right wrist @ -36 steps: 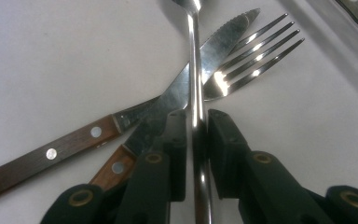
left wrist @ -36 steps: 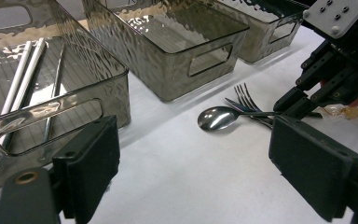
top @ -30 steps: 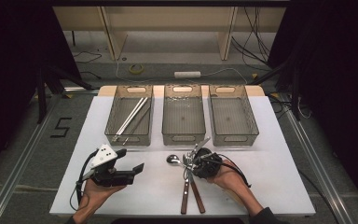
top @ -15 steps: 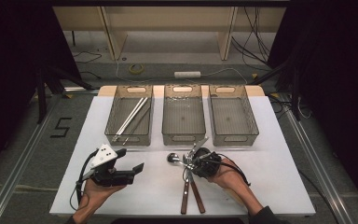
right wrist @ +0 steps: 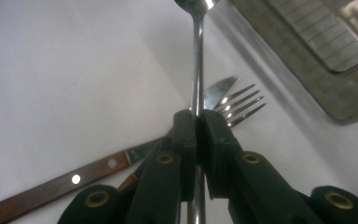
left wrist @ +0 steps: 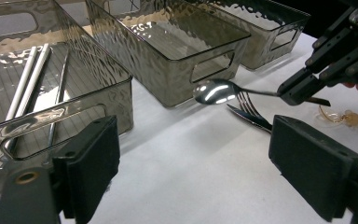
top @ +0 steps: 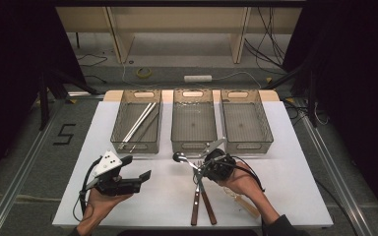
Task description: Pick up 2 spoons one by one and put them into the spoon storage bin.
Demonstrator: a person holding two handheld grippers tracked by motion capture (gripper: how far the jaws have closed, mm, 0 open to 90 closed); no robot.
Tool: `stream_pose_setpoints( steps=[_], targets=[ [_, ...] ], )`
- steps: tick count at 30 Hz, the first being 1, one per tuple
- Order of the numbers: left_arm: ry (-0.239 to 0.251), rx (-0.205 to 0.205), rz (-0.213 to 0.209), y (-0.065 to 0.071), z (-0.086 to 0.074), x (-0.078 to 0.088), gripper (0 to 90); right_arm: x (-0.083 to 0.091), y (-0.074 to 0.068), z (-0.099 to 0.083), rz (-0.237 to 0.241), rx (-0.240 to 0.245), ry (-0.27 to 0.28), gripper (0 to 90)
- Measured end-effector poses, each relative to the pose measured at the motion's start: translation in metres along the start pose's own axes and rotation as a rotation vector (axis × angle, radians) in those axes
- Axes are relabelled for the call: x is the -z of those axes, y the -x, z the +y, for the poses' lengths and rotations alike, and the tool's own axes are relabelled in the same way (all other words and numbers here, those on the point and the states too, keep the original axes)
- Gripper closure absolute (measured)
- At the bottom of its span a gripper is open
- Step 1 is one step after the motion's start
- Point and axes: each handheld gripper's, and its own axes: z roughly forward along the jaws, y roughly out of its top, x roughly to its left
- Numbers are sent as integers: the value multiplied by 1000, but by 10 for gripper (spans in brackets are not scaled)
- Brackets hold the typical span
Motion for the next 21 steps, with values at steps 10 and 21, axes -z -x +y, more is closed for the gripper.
stream_pose_setpoints(
  steps=[10,21],
  targets=[
    [32,27,20,-4,0,3,159,27,9,12,-21,-18,77,852],
    [38,35,17,-5,1,4,158,42,24,35,-39,-42,132,853]
  ],
)
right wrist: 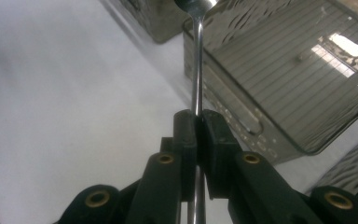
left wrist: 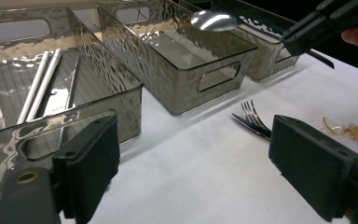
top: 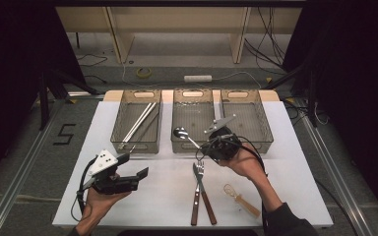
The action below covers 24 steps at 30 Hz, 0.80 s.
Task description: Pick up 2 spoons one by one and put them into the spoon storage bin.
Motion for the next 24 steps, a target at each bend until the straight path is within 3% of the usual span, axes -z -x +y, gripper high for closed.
stream_pose_setpoints(
  steps=[13,24],
  targets=[
    [15,13,3,0,0,0,159,-5,22,32,-47,-46,29,854],
    [21,15,3,-1,0,1,158,-33,52,50,-86,-165,18,854]
  ],
)
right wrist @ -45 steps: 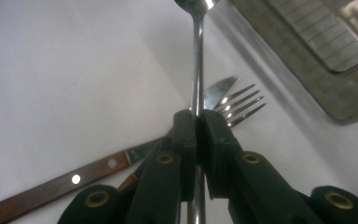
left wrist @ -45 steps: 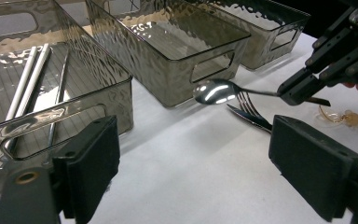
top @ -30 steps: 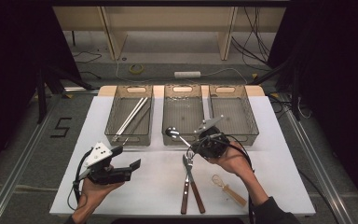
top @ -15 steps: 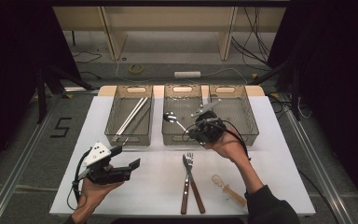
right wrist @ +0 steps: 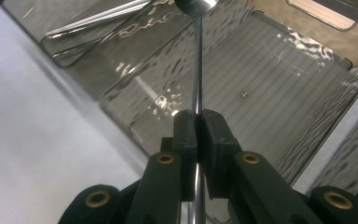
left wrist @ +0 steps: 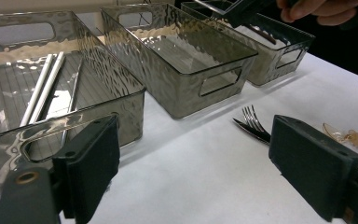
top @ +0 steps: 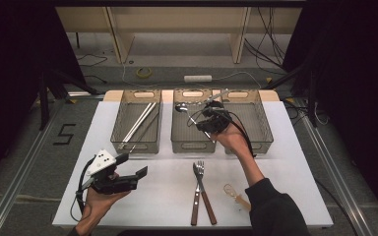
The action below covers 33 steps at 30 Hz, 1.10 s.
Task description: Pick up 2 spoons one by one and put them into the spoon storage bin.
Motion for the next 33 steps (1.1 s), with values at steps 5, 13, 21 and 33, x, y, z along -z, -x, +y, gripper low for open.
stream_pose_setpoints(
  steps=[5,13,21,33],
  targets=[
    [2,1,-1,0,0,0,158,-14,6,8,-17,-48,-16,854],
    [8,1,0,0,0,2,159,-32,7,21,-63,-86,-42,854],
    [13,4,1,0,1,2,158,-46,12,21,-85,-136,-60,854],
    [13,3,2,1,1,3,159,-61,8,21,-102,-148,-89,848]
  ],
)
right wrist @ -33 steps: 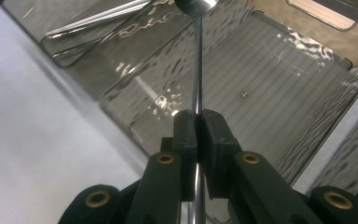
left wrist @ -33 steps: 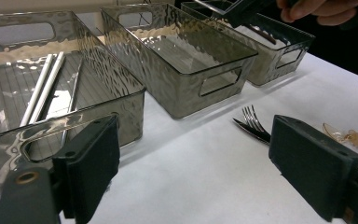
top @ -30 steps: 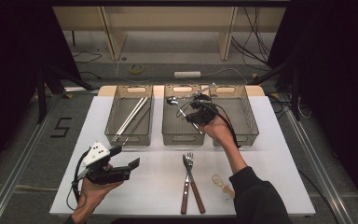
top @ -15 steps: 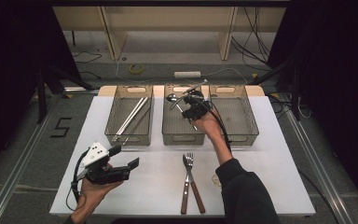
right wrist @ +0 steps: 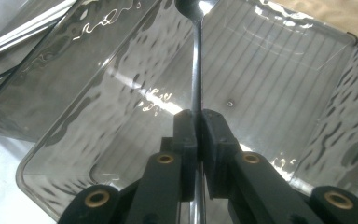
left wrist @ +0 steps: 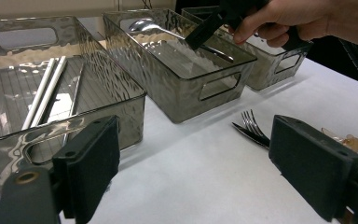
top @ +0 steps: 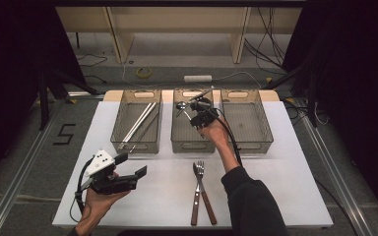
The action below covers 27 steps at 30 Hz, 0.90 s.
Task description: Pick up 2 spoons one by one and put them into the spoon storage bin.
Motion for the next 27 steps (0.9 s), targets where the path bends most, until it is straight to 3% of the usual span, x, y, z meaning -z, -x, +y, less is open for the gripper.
stream_pose_setpoints(
  steps=[2,6,9,13,21,27],
  targets=[
    [3,3,-1,0,0,0,159,-3,-1,0,0,-5,-9,838],
    [2,1,-2,0,0,0,159,-6,-1,0,43,-17,-13,673],
    [0,1,0,0,0,0,159,1,1,0,64,-12,3,624],
    [5,5,0,-1,0,0,158,18,3,-4,86,13,26,553],
    [6,9,1,0,0,0,158,65,-6,-34,174,140,74,446],
    [6,11,3,-1,0,-1,158,87,-9,-65,210,159,90,410]
  ],
)
